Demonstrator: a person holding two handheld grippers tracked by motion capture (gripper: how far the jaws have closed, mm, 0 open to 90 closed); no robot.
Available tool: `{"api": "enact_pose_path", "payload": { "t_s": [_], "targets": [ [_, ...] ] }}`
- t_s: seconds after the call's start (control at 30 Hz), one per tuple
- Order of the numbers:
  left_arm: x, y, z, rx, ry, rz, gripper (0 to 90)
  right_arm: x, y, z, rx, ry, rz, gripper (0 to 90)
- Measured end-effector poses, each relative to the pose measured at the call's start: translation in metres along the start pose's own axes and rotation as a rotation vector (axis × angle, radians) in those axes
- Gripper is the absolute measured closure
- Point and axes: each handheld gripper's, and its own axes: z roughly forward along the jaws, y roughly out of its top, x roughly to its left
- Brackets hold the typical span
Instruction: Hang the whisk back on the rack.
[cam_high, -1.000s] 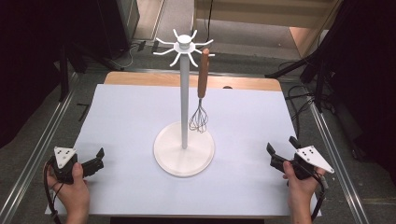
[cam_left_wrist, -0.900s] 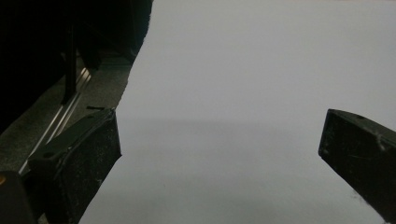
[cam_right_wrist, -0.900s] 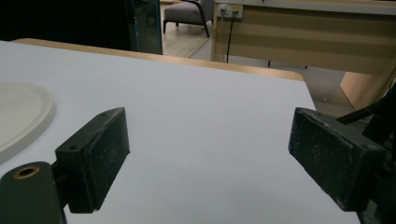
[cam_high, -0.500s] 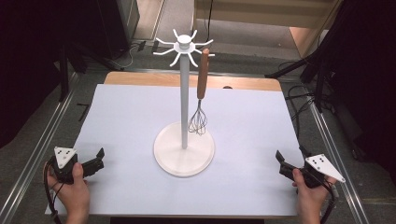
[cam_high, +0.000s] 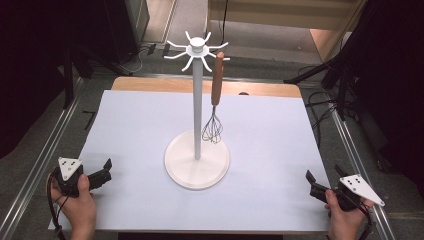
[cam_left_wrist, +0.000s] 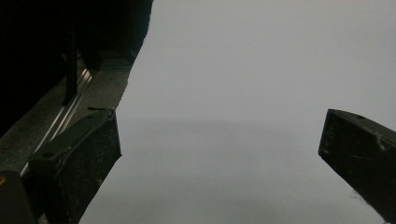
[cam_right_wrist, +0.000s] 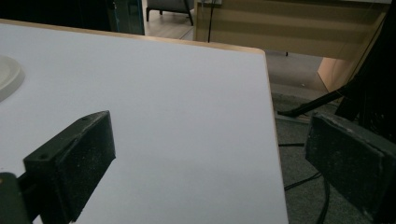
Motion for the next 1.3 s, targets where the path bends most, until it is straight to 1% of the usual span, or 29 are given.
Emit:
{"api": "enact_pose_path", "payload": {
  "t_s": [0.1, 0.23, 0.33, 0.43, 0.5, 0.53, 0.67, 0.73, 0.8, 0.97, 1.07, 1.17, 1.23, 1.3],
  "targets": [
    [0.0, 0.0, 0.0, 0.0, 0.0, -0.001, 0.0, -0.005, -0.003, -0.004, -0.002, -0.007, 0.001, 1.0],
    [0.0, 0.0, 0.0, 0.0, 0.0, 0.001, 0.0, -0.009, -0.008, -0.011, 0.009, -0.015, 0.014, 0.6],
    [0.0, 0.0, 0.0, 0.002, 0.001, -0.001, 0.0, -0.013, -0.012, -0.016, 0.007, -0.004, 0.042, 0.0],
    [0.0, 0.0, 0.0, 0.0, 0.001, 0.002, 0.0, -0.013, -0.016, -0.018, 0.005, 0.006, 0.054, 0.0],
    [0.0, 0.0, 0.0, 0.001, 0.001, -0.001, 0.0, -0.012, -0.016, -0.019, 0.0, 0.005, 0.047, 0.0],
    [0.0, 0.0, 0.0, 0.0, 0.001, 0.001, 0.0, -0.011, -0.016, -0.019, 0.004, 0.004, 0.029, 0.0],
    [0.0, 0.0, 0.0, 0.0, 0.001, 0.001, 0.0, -0.004, -0.017, -0.015, 0.045, -0.003, -0.034, 0.0],
    [0.0, 0.0, 0.0, 0.0, 0.0, -0.003, 0.0, -0.003, -0.016, -0.014, 0.059, 0.004, -0.042, 0.0],
    [0.0, 0.0, 0.0, 0.001, 0.001, -0.002, 0.0, -0.005, -0.016, -0.013, 0.06, 0.008, -0.026, 0.0],
    [0.0, 0.0, 0.001, 0.005, 0.004, -0.002, 0.0, -0.012, -0.016, -0.013, 0.064, 0.05, 0.036, 0.0],
    [-0.001, 0.0, 0.001, 0.007, 0.005, -0.001, 0.0, -0.015, -0.017, -0.013, 0.061, 0.056, 0.06, 0.0],
    [0.0, 0.0, 0.001, 0.007, 0.005, -0.001, 0.0, -0.016, -0.017, -0.014, 0.048, 0.061, 0.068, 0.0],
    [-0.001, 0.0, 0.001, 0.005, 0.008, -0.001, 0.0, -0.016, -0.017, -0.014, 0.055, 0.06, 0.079, 0.0],
    [-0.001, 0.0, 0.001, 0.006, 0.008, 0.002, 0.0, -0.017, -0.017, -0.013, 0.059, 0.064, 0.075, 0.0]
  ]
}}
